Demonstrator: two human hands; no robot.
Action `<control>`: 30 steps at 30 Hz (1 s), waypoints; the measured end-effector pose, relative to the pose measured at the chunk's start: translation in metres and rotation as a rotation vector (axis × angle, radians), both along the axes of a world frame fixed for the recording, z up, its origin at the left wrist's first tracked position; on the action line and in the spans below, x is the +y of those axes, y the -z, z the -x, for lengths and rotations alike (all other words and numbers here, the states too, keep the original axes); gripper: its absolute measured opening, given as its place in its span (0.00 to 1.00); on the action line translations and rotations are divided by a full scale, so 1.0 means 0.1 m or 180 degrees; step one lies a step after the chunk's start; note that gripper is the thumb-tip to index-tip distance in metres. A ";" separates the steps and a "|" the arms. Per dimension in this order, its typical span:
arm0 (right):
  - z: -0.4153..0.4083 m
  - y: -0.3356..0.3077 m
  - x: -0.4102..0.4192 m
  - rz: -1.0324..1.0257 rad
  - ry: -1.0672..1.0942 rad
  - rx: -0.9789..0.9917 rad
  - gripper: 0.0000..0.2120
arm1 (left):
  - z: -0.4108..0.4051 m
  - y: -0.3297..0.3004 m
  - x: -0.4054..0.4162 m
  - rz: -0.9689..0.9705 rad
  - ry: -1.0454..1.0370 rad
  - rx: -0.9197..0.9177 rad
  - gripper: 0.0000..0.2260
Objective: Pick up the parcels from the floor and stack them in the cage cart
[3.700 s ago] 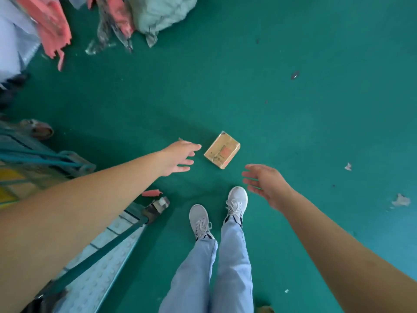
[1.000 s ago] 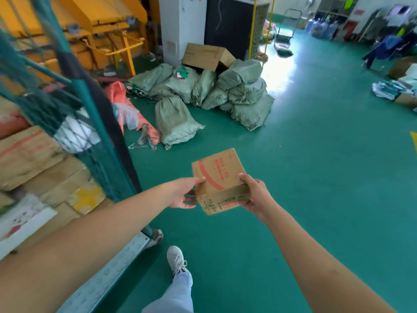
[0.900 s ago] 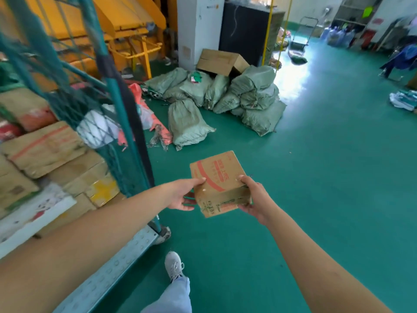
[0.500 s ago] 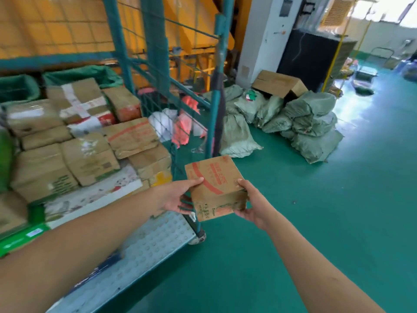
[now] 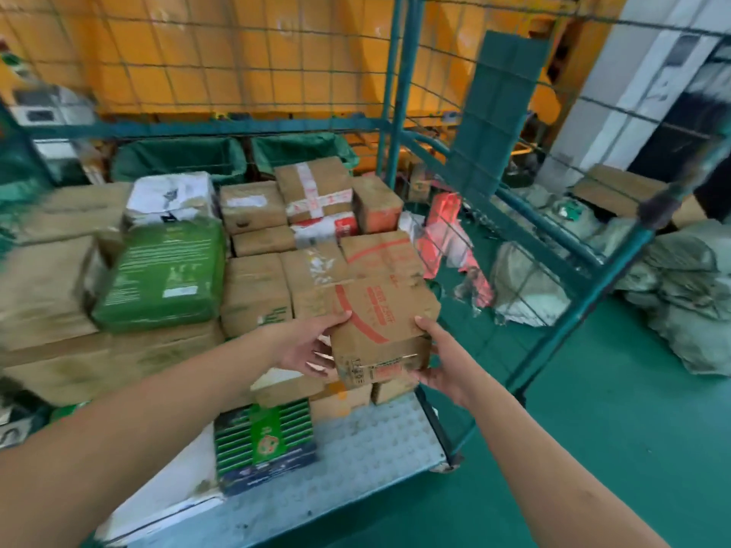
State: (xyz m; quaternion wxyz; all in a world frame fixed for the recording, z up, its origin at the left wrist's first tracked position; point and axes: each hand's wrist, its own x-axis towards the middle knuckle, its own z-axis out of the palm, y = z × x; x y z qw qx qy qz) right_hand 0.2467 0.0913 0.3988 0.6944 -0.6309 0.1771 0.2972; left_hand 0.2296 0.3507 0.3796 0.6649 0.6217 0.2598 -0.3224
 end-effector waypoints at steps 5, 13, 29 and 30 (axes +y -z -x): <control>-0.09 -0.03 0.64 -0.0151 -0.0030 0.0116 0.27 | 0.05 -0.05 0.60 -0.0073 -0.0136 -0.0040 0.41; -0.50 -0.05 1.19 0.0130 -0.0453 0.0036 0.14 | -0.13 0.17 1.12 0.0235 -0.0469 -0.0075 0.32; -2.24 0.33 2.66 -0.0199 -0.1198 0.0522 0.17 | -1.12 0.19 2.17 -0.0100 -0.1610 -0.0037 0.23; -2.34 0.39 2.72 -0.0206 -0.1137 0.0544 0.18 | -1.20 0.18 2.20 -0.0129 -0.1656 -0.0069 0.22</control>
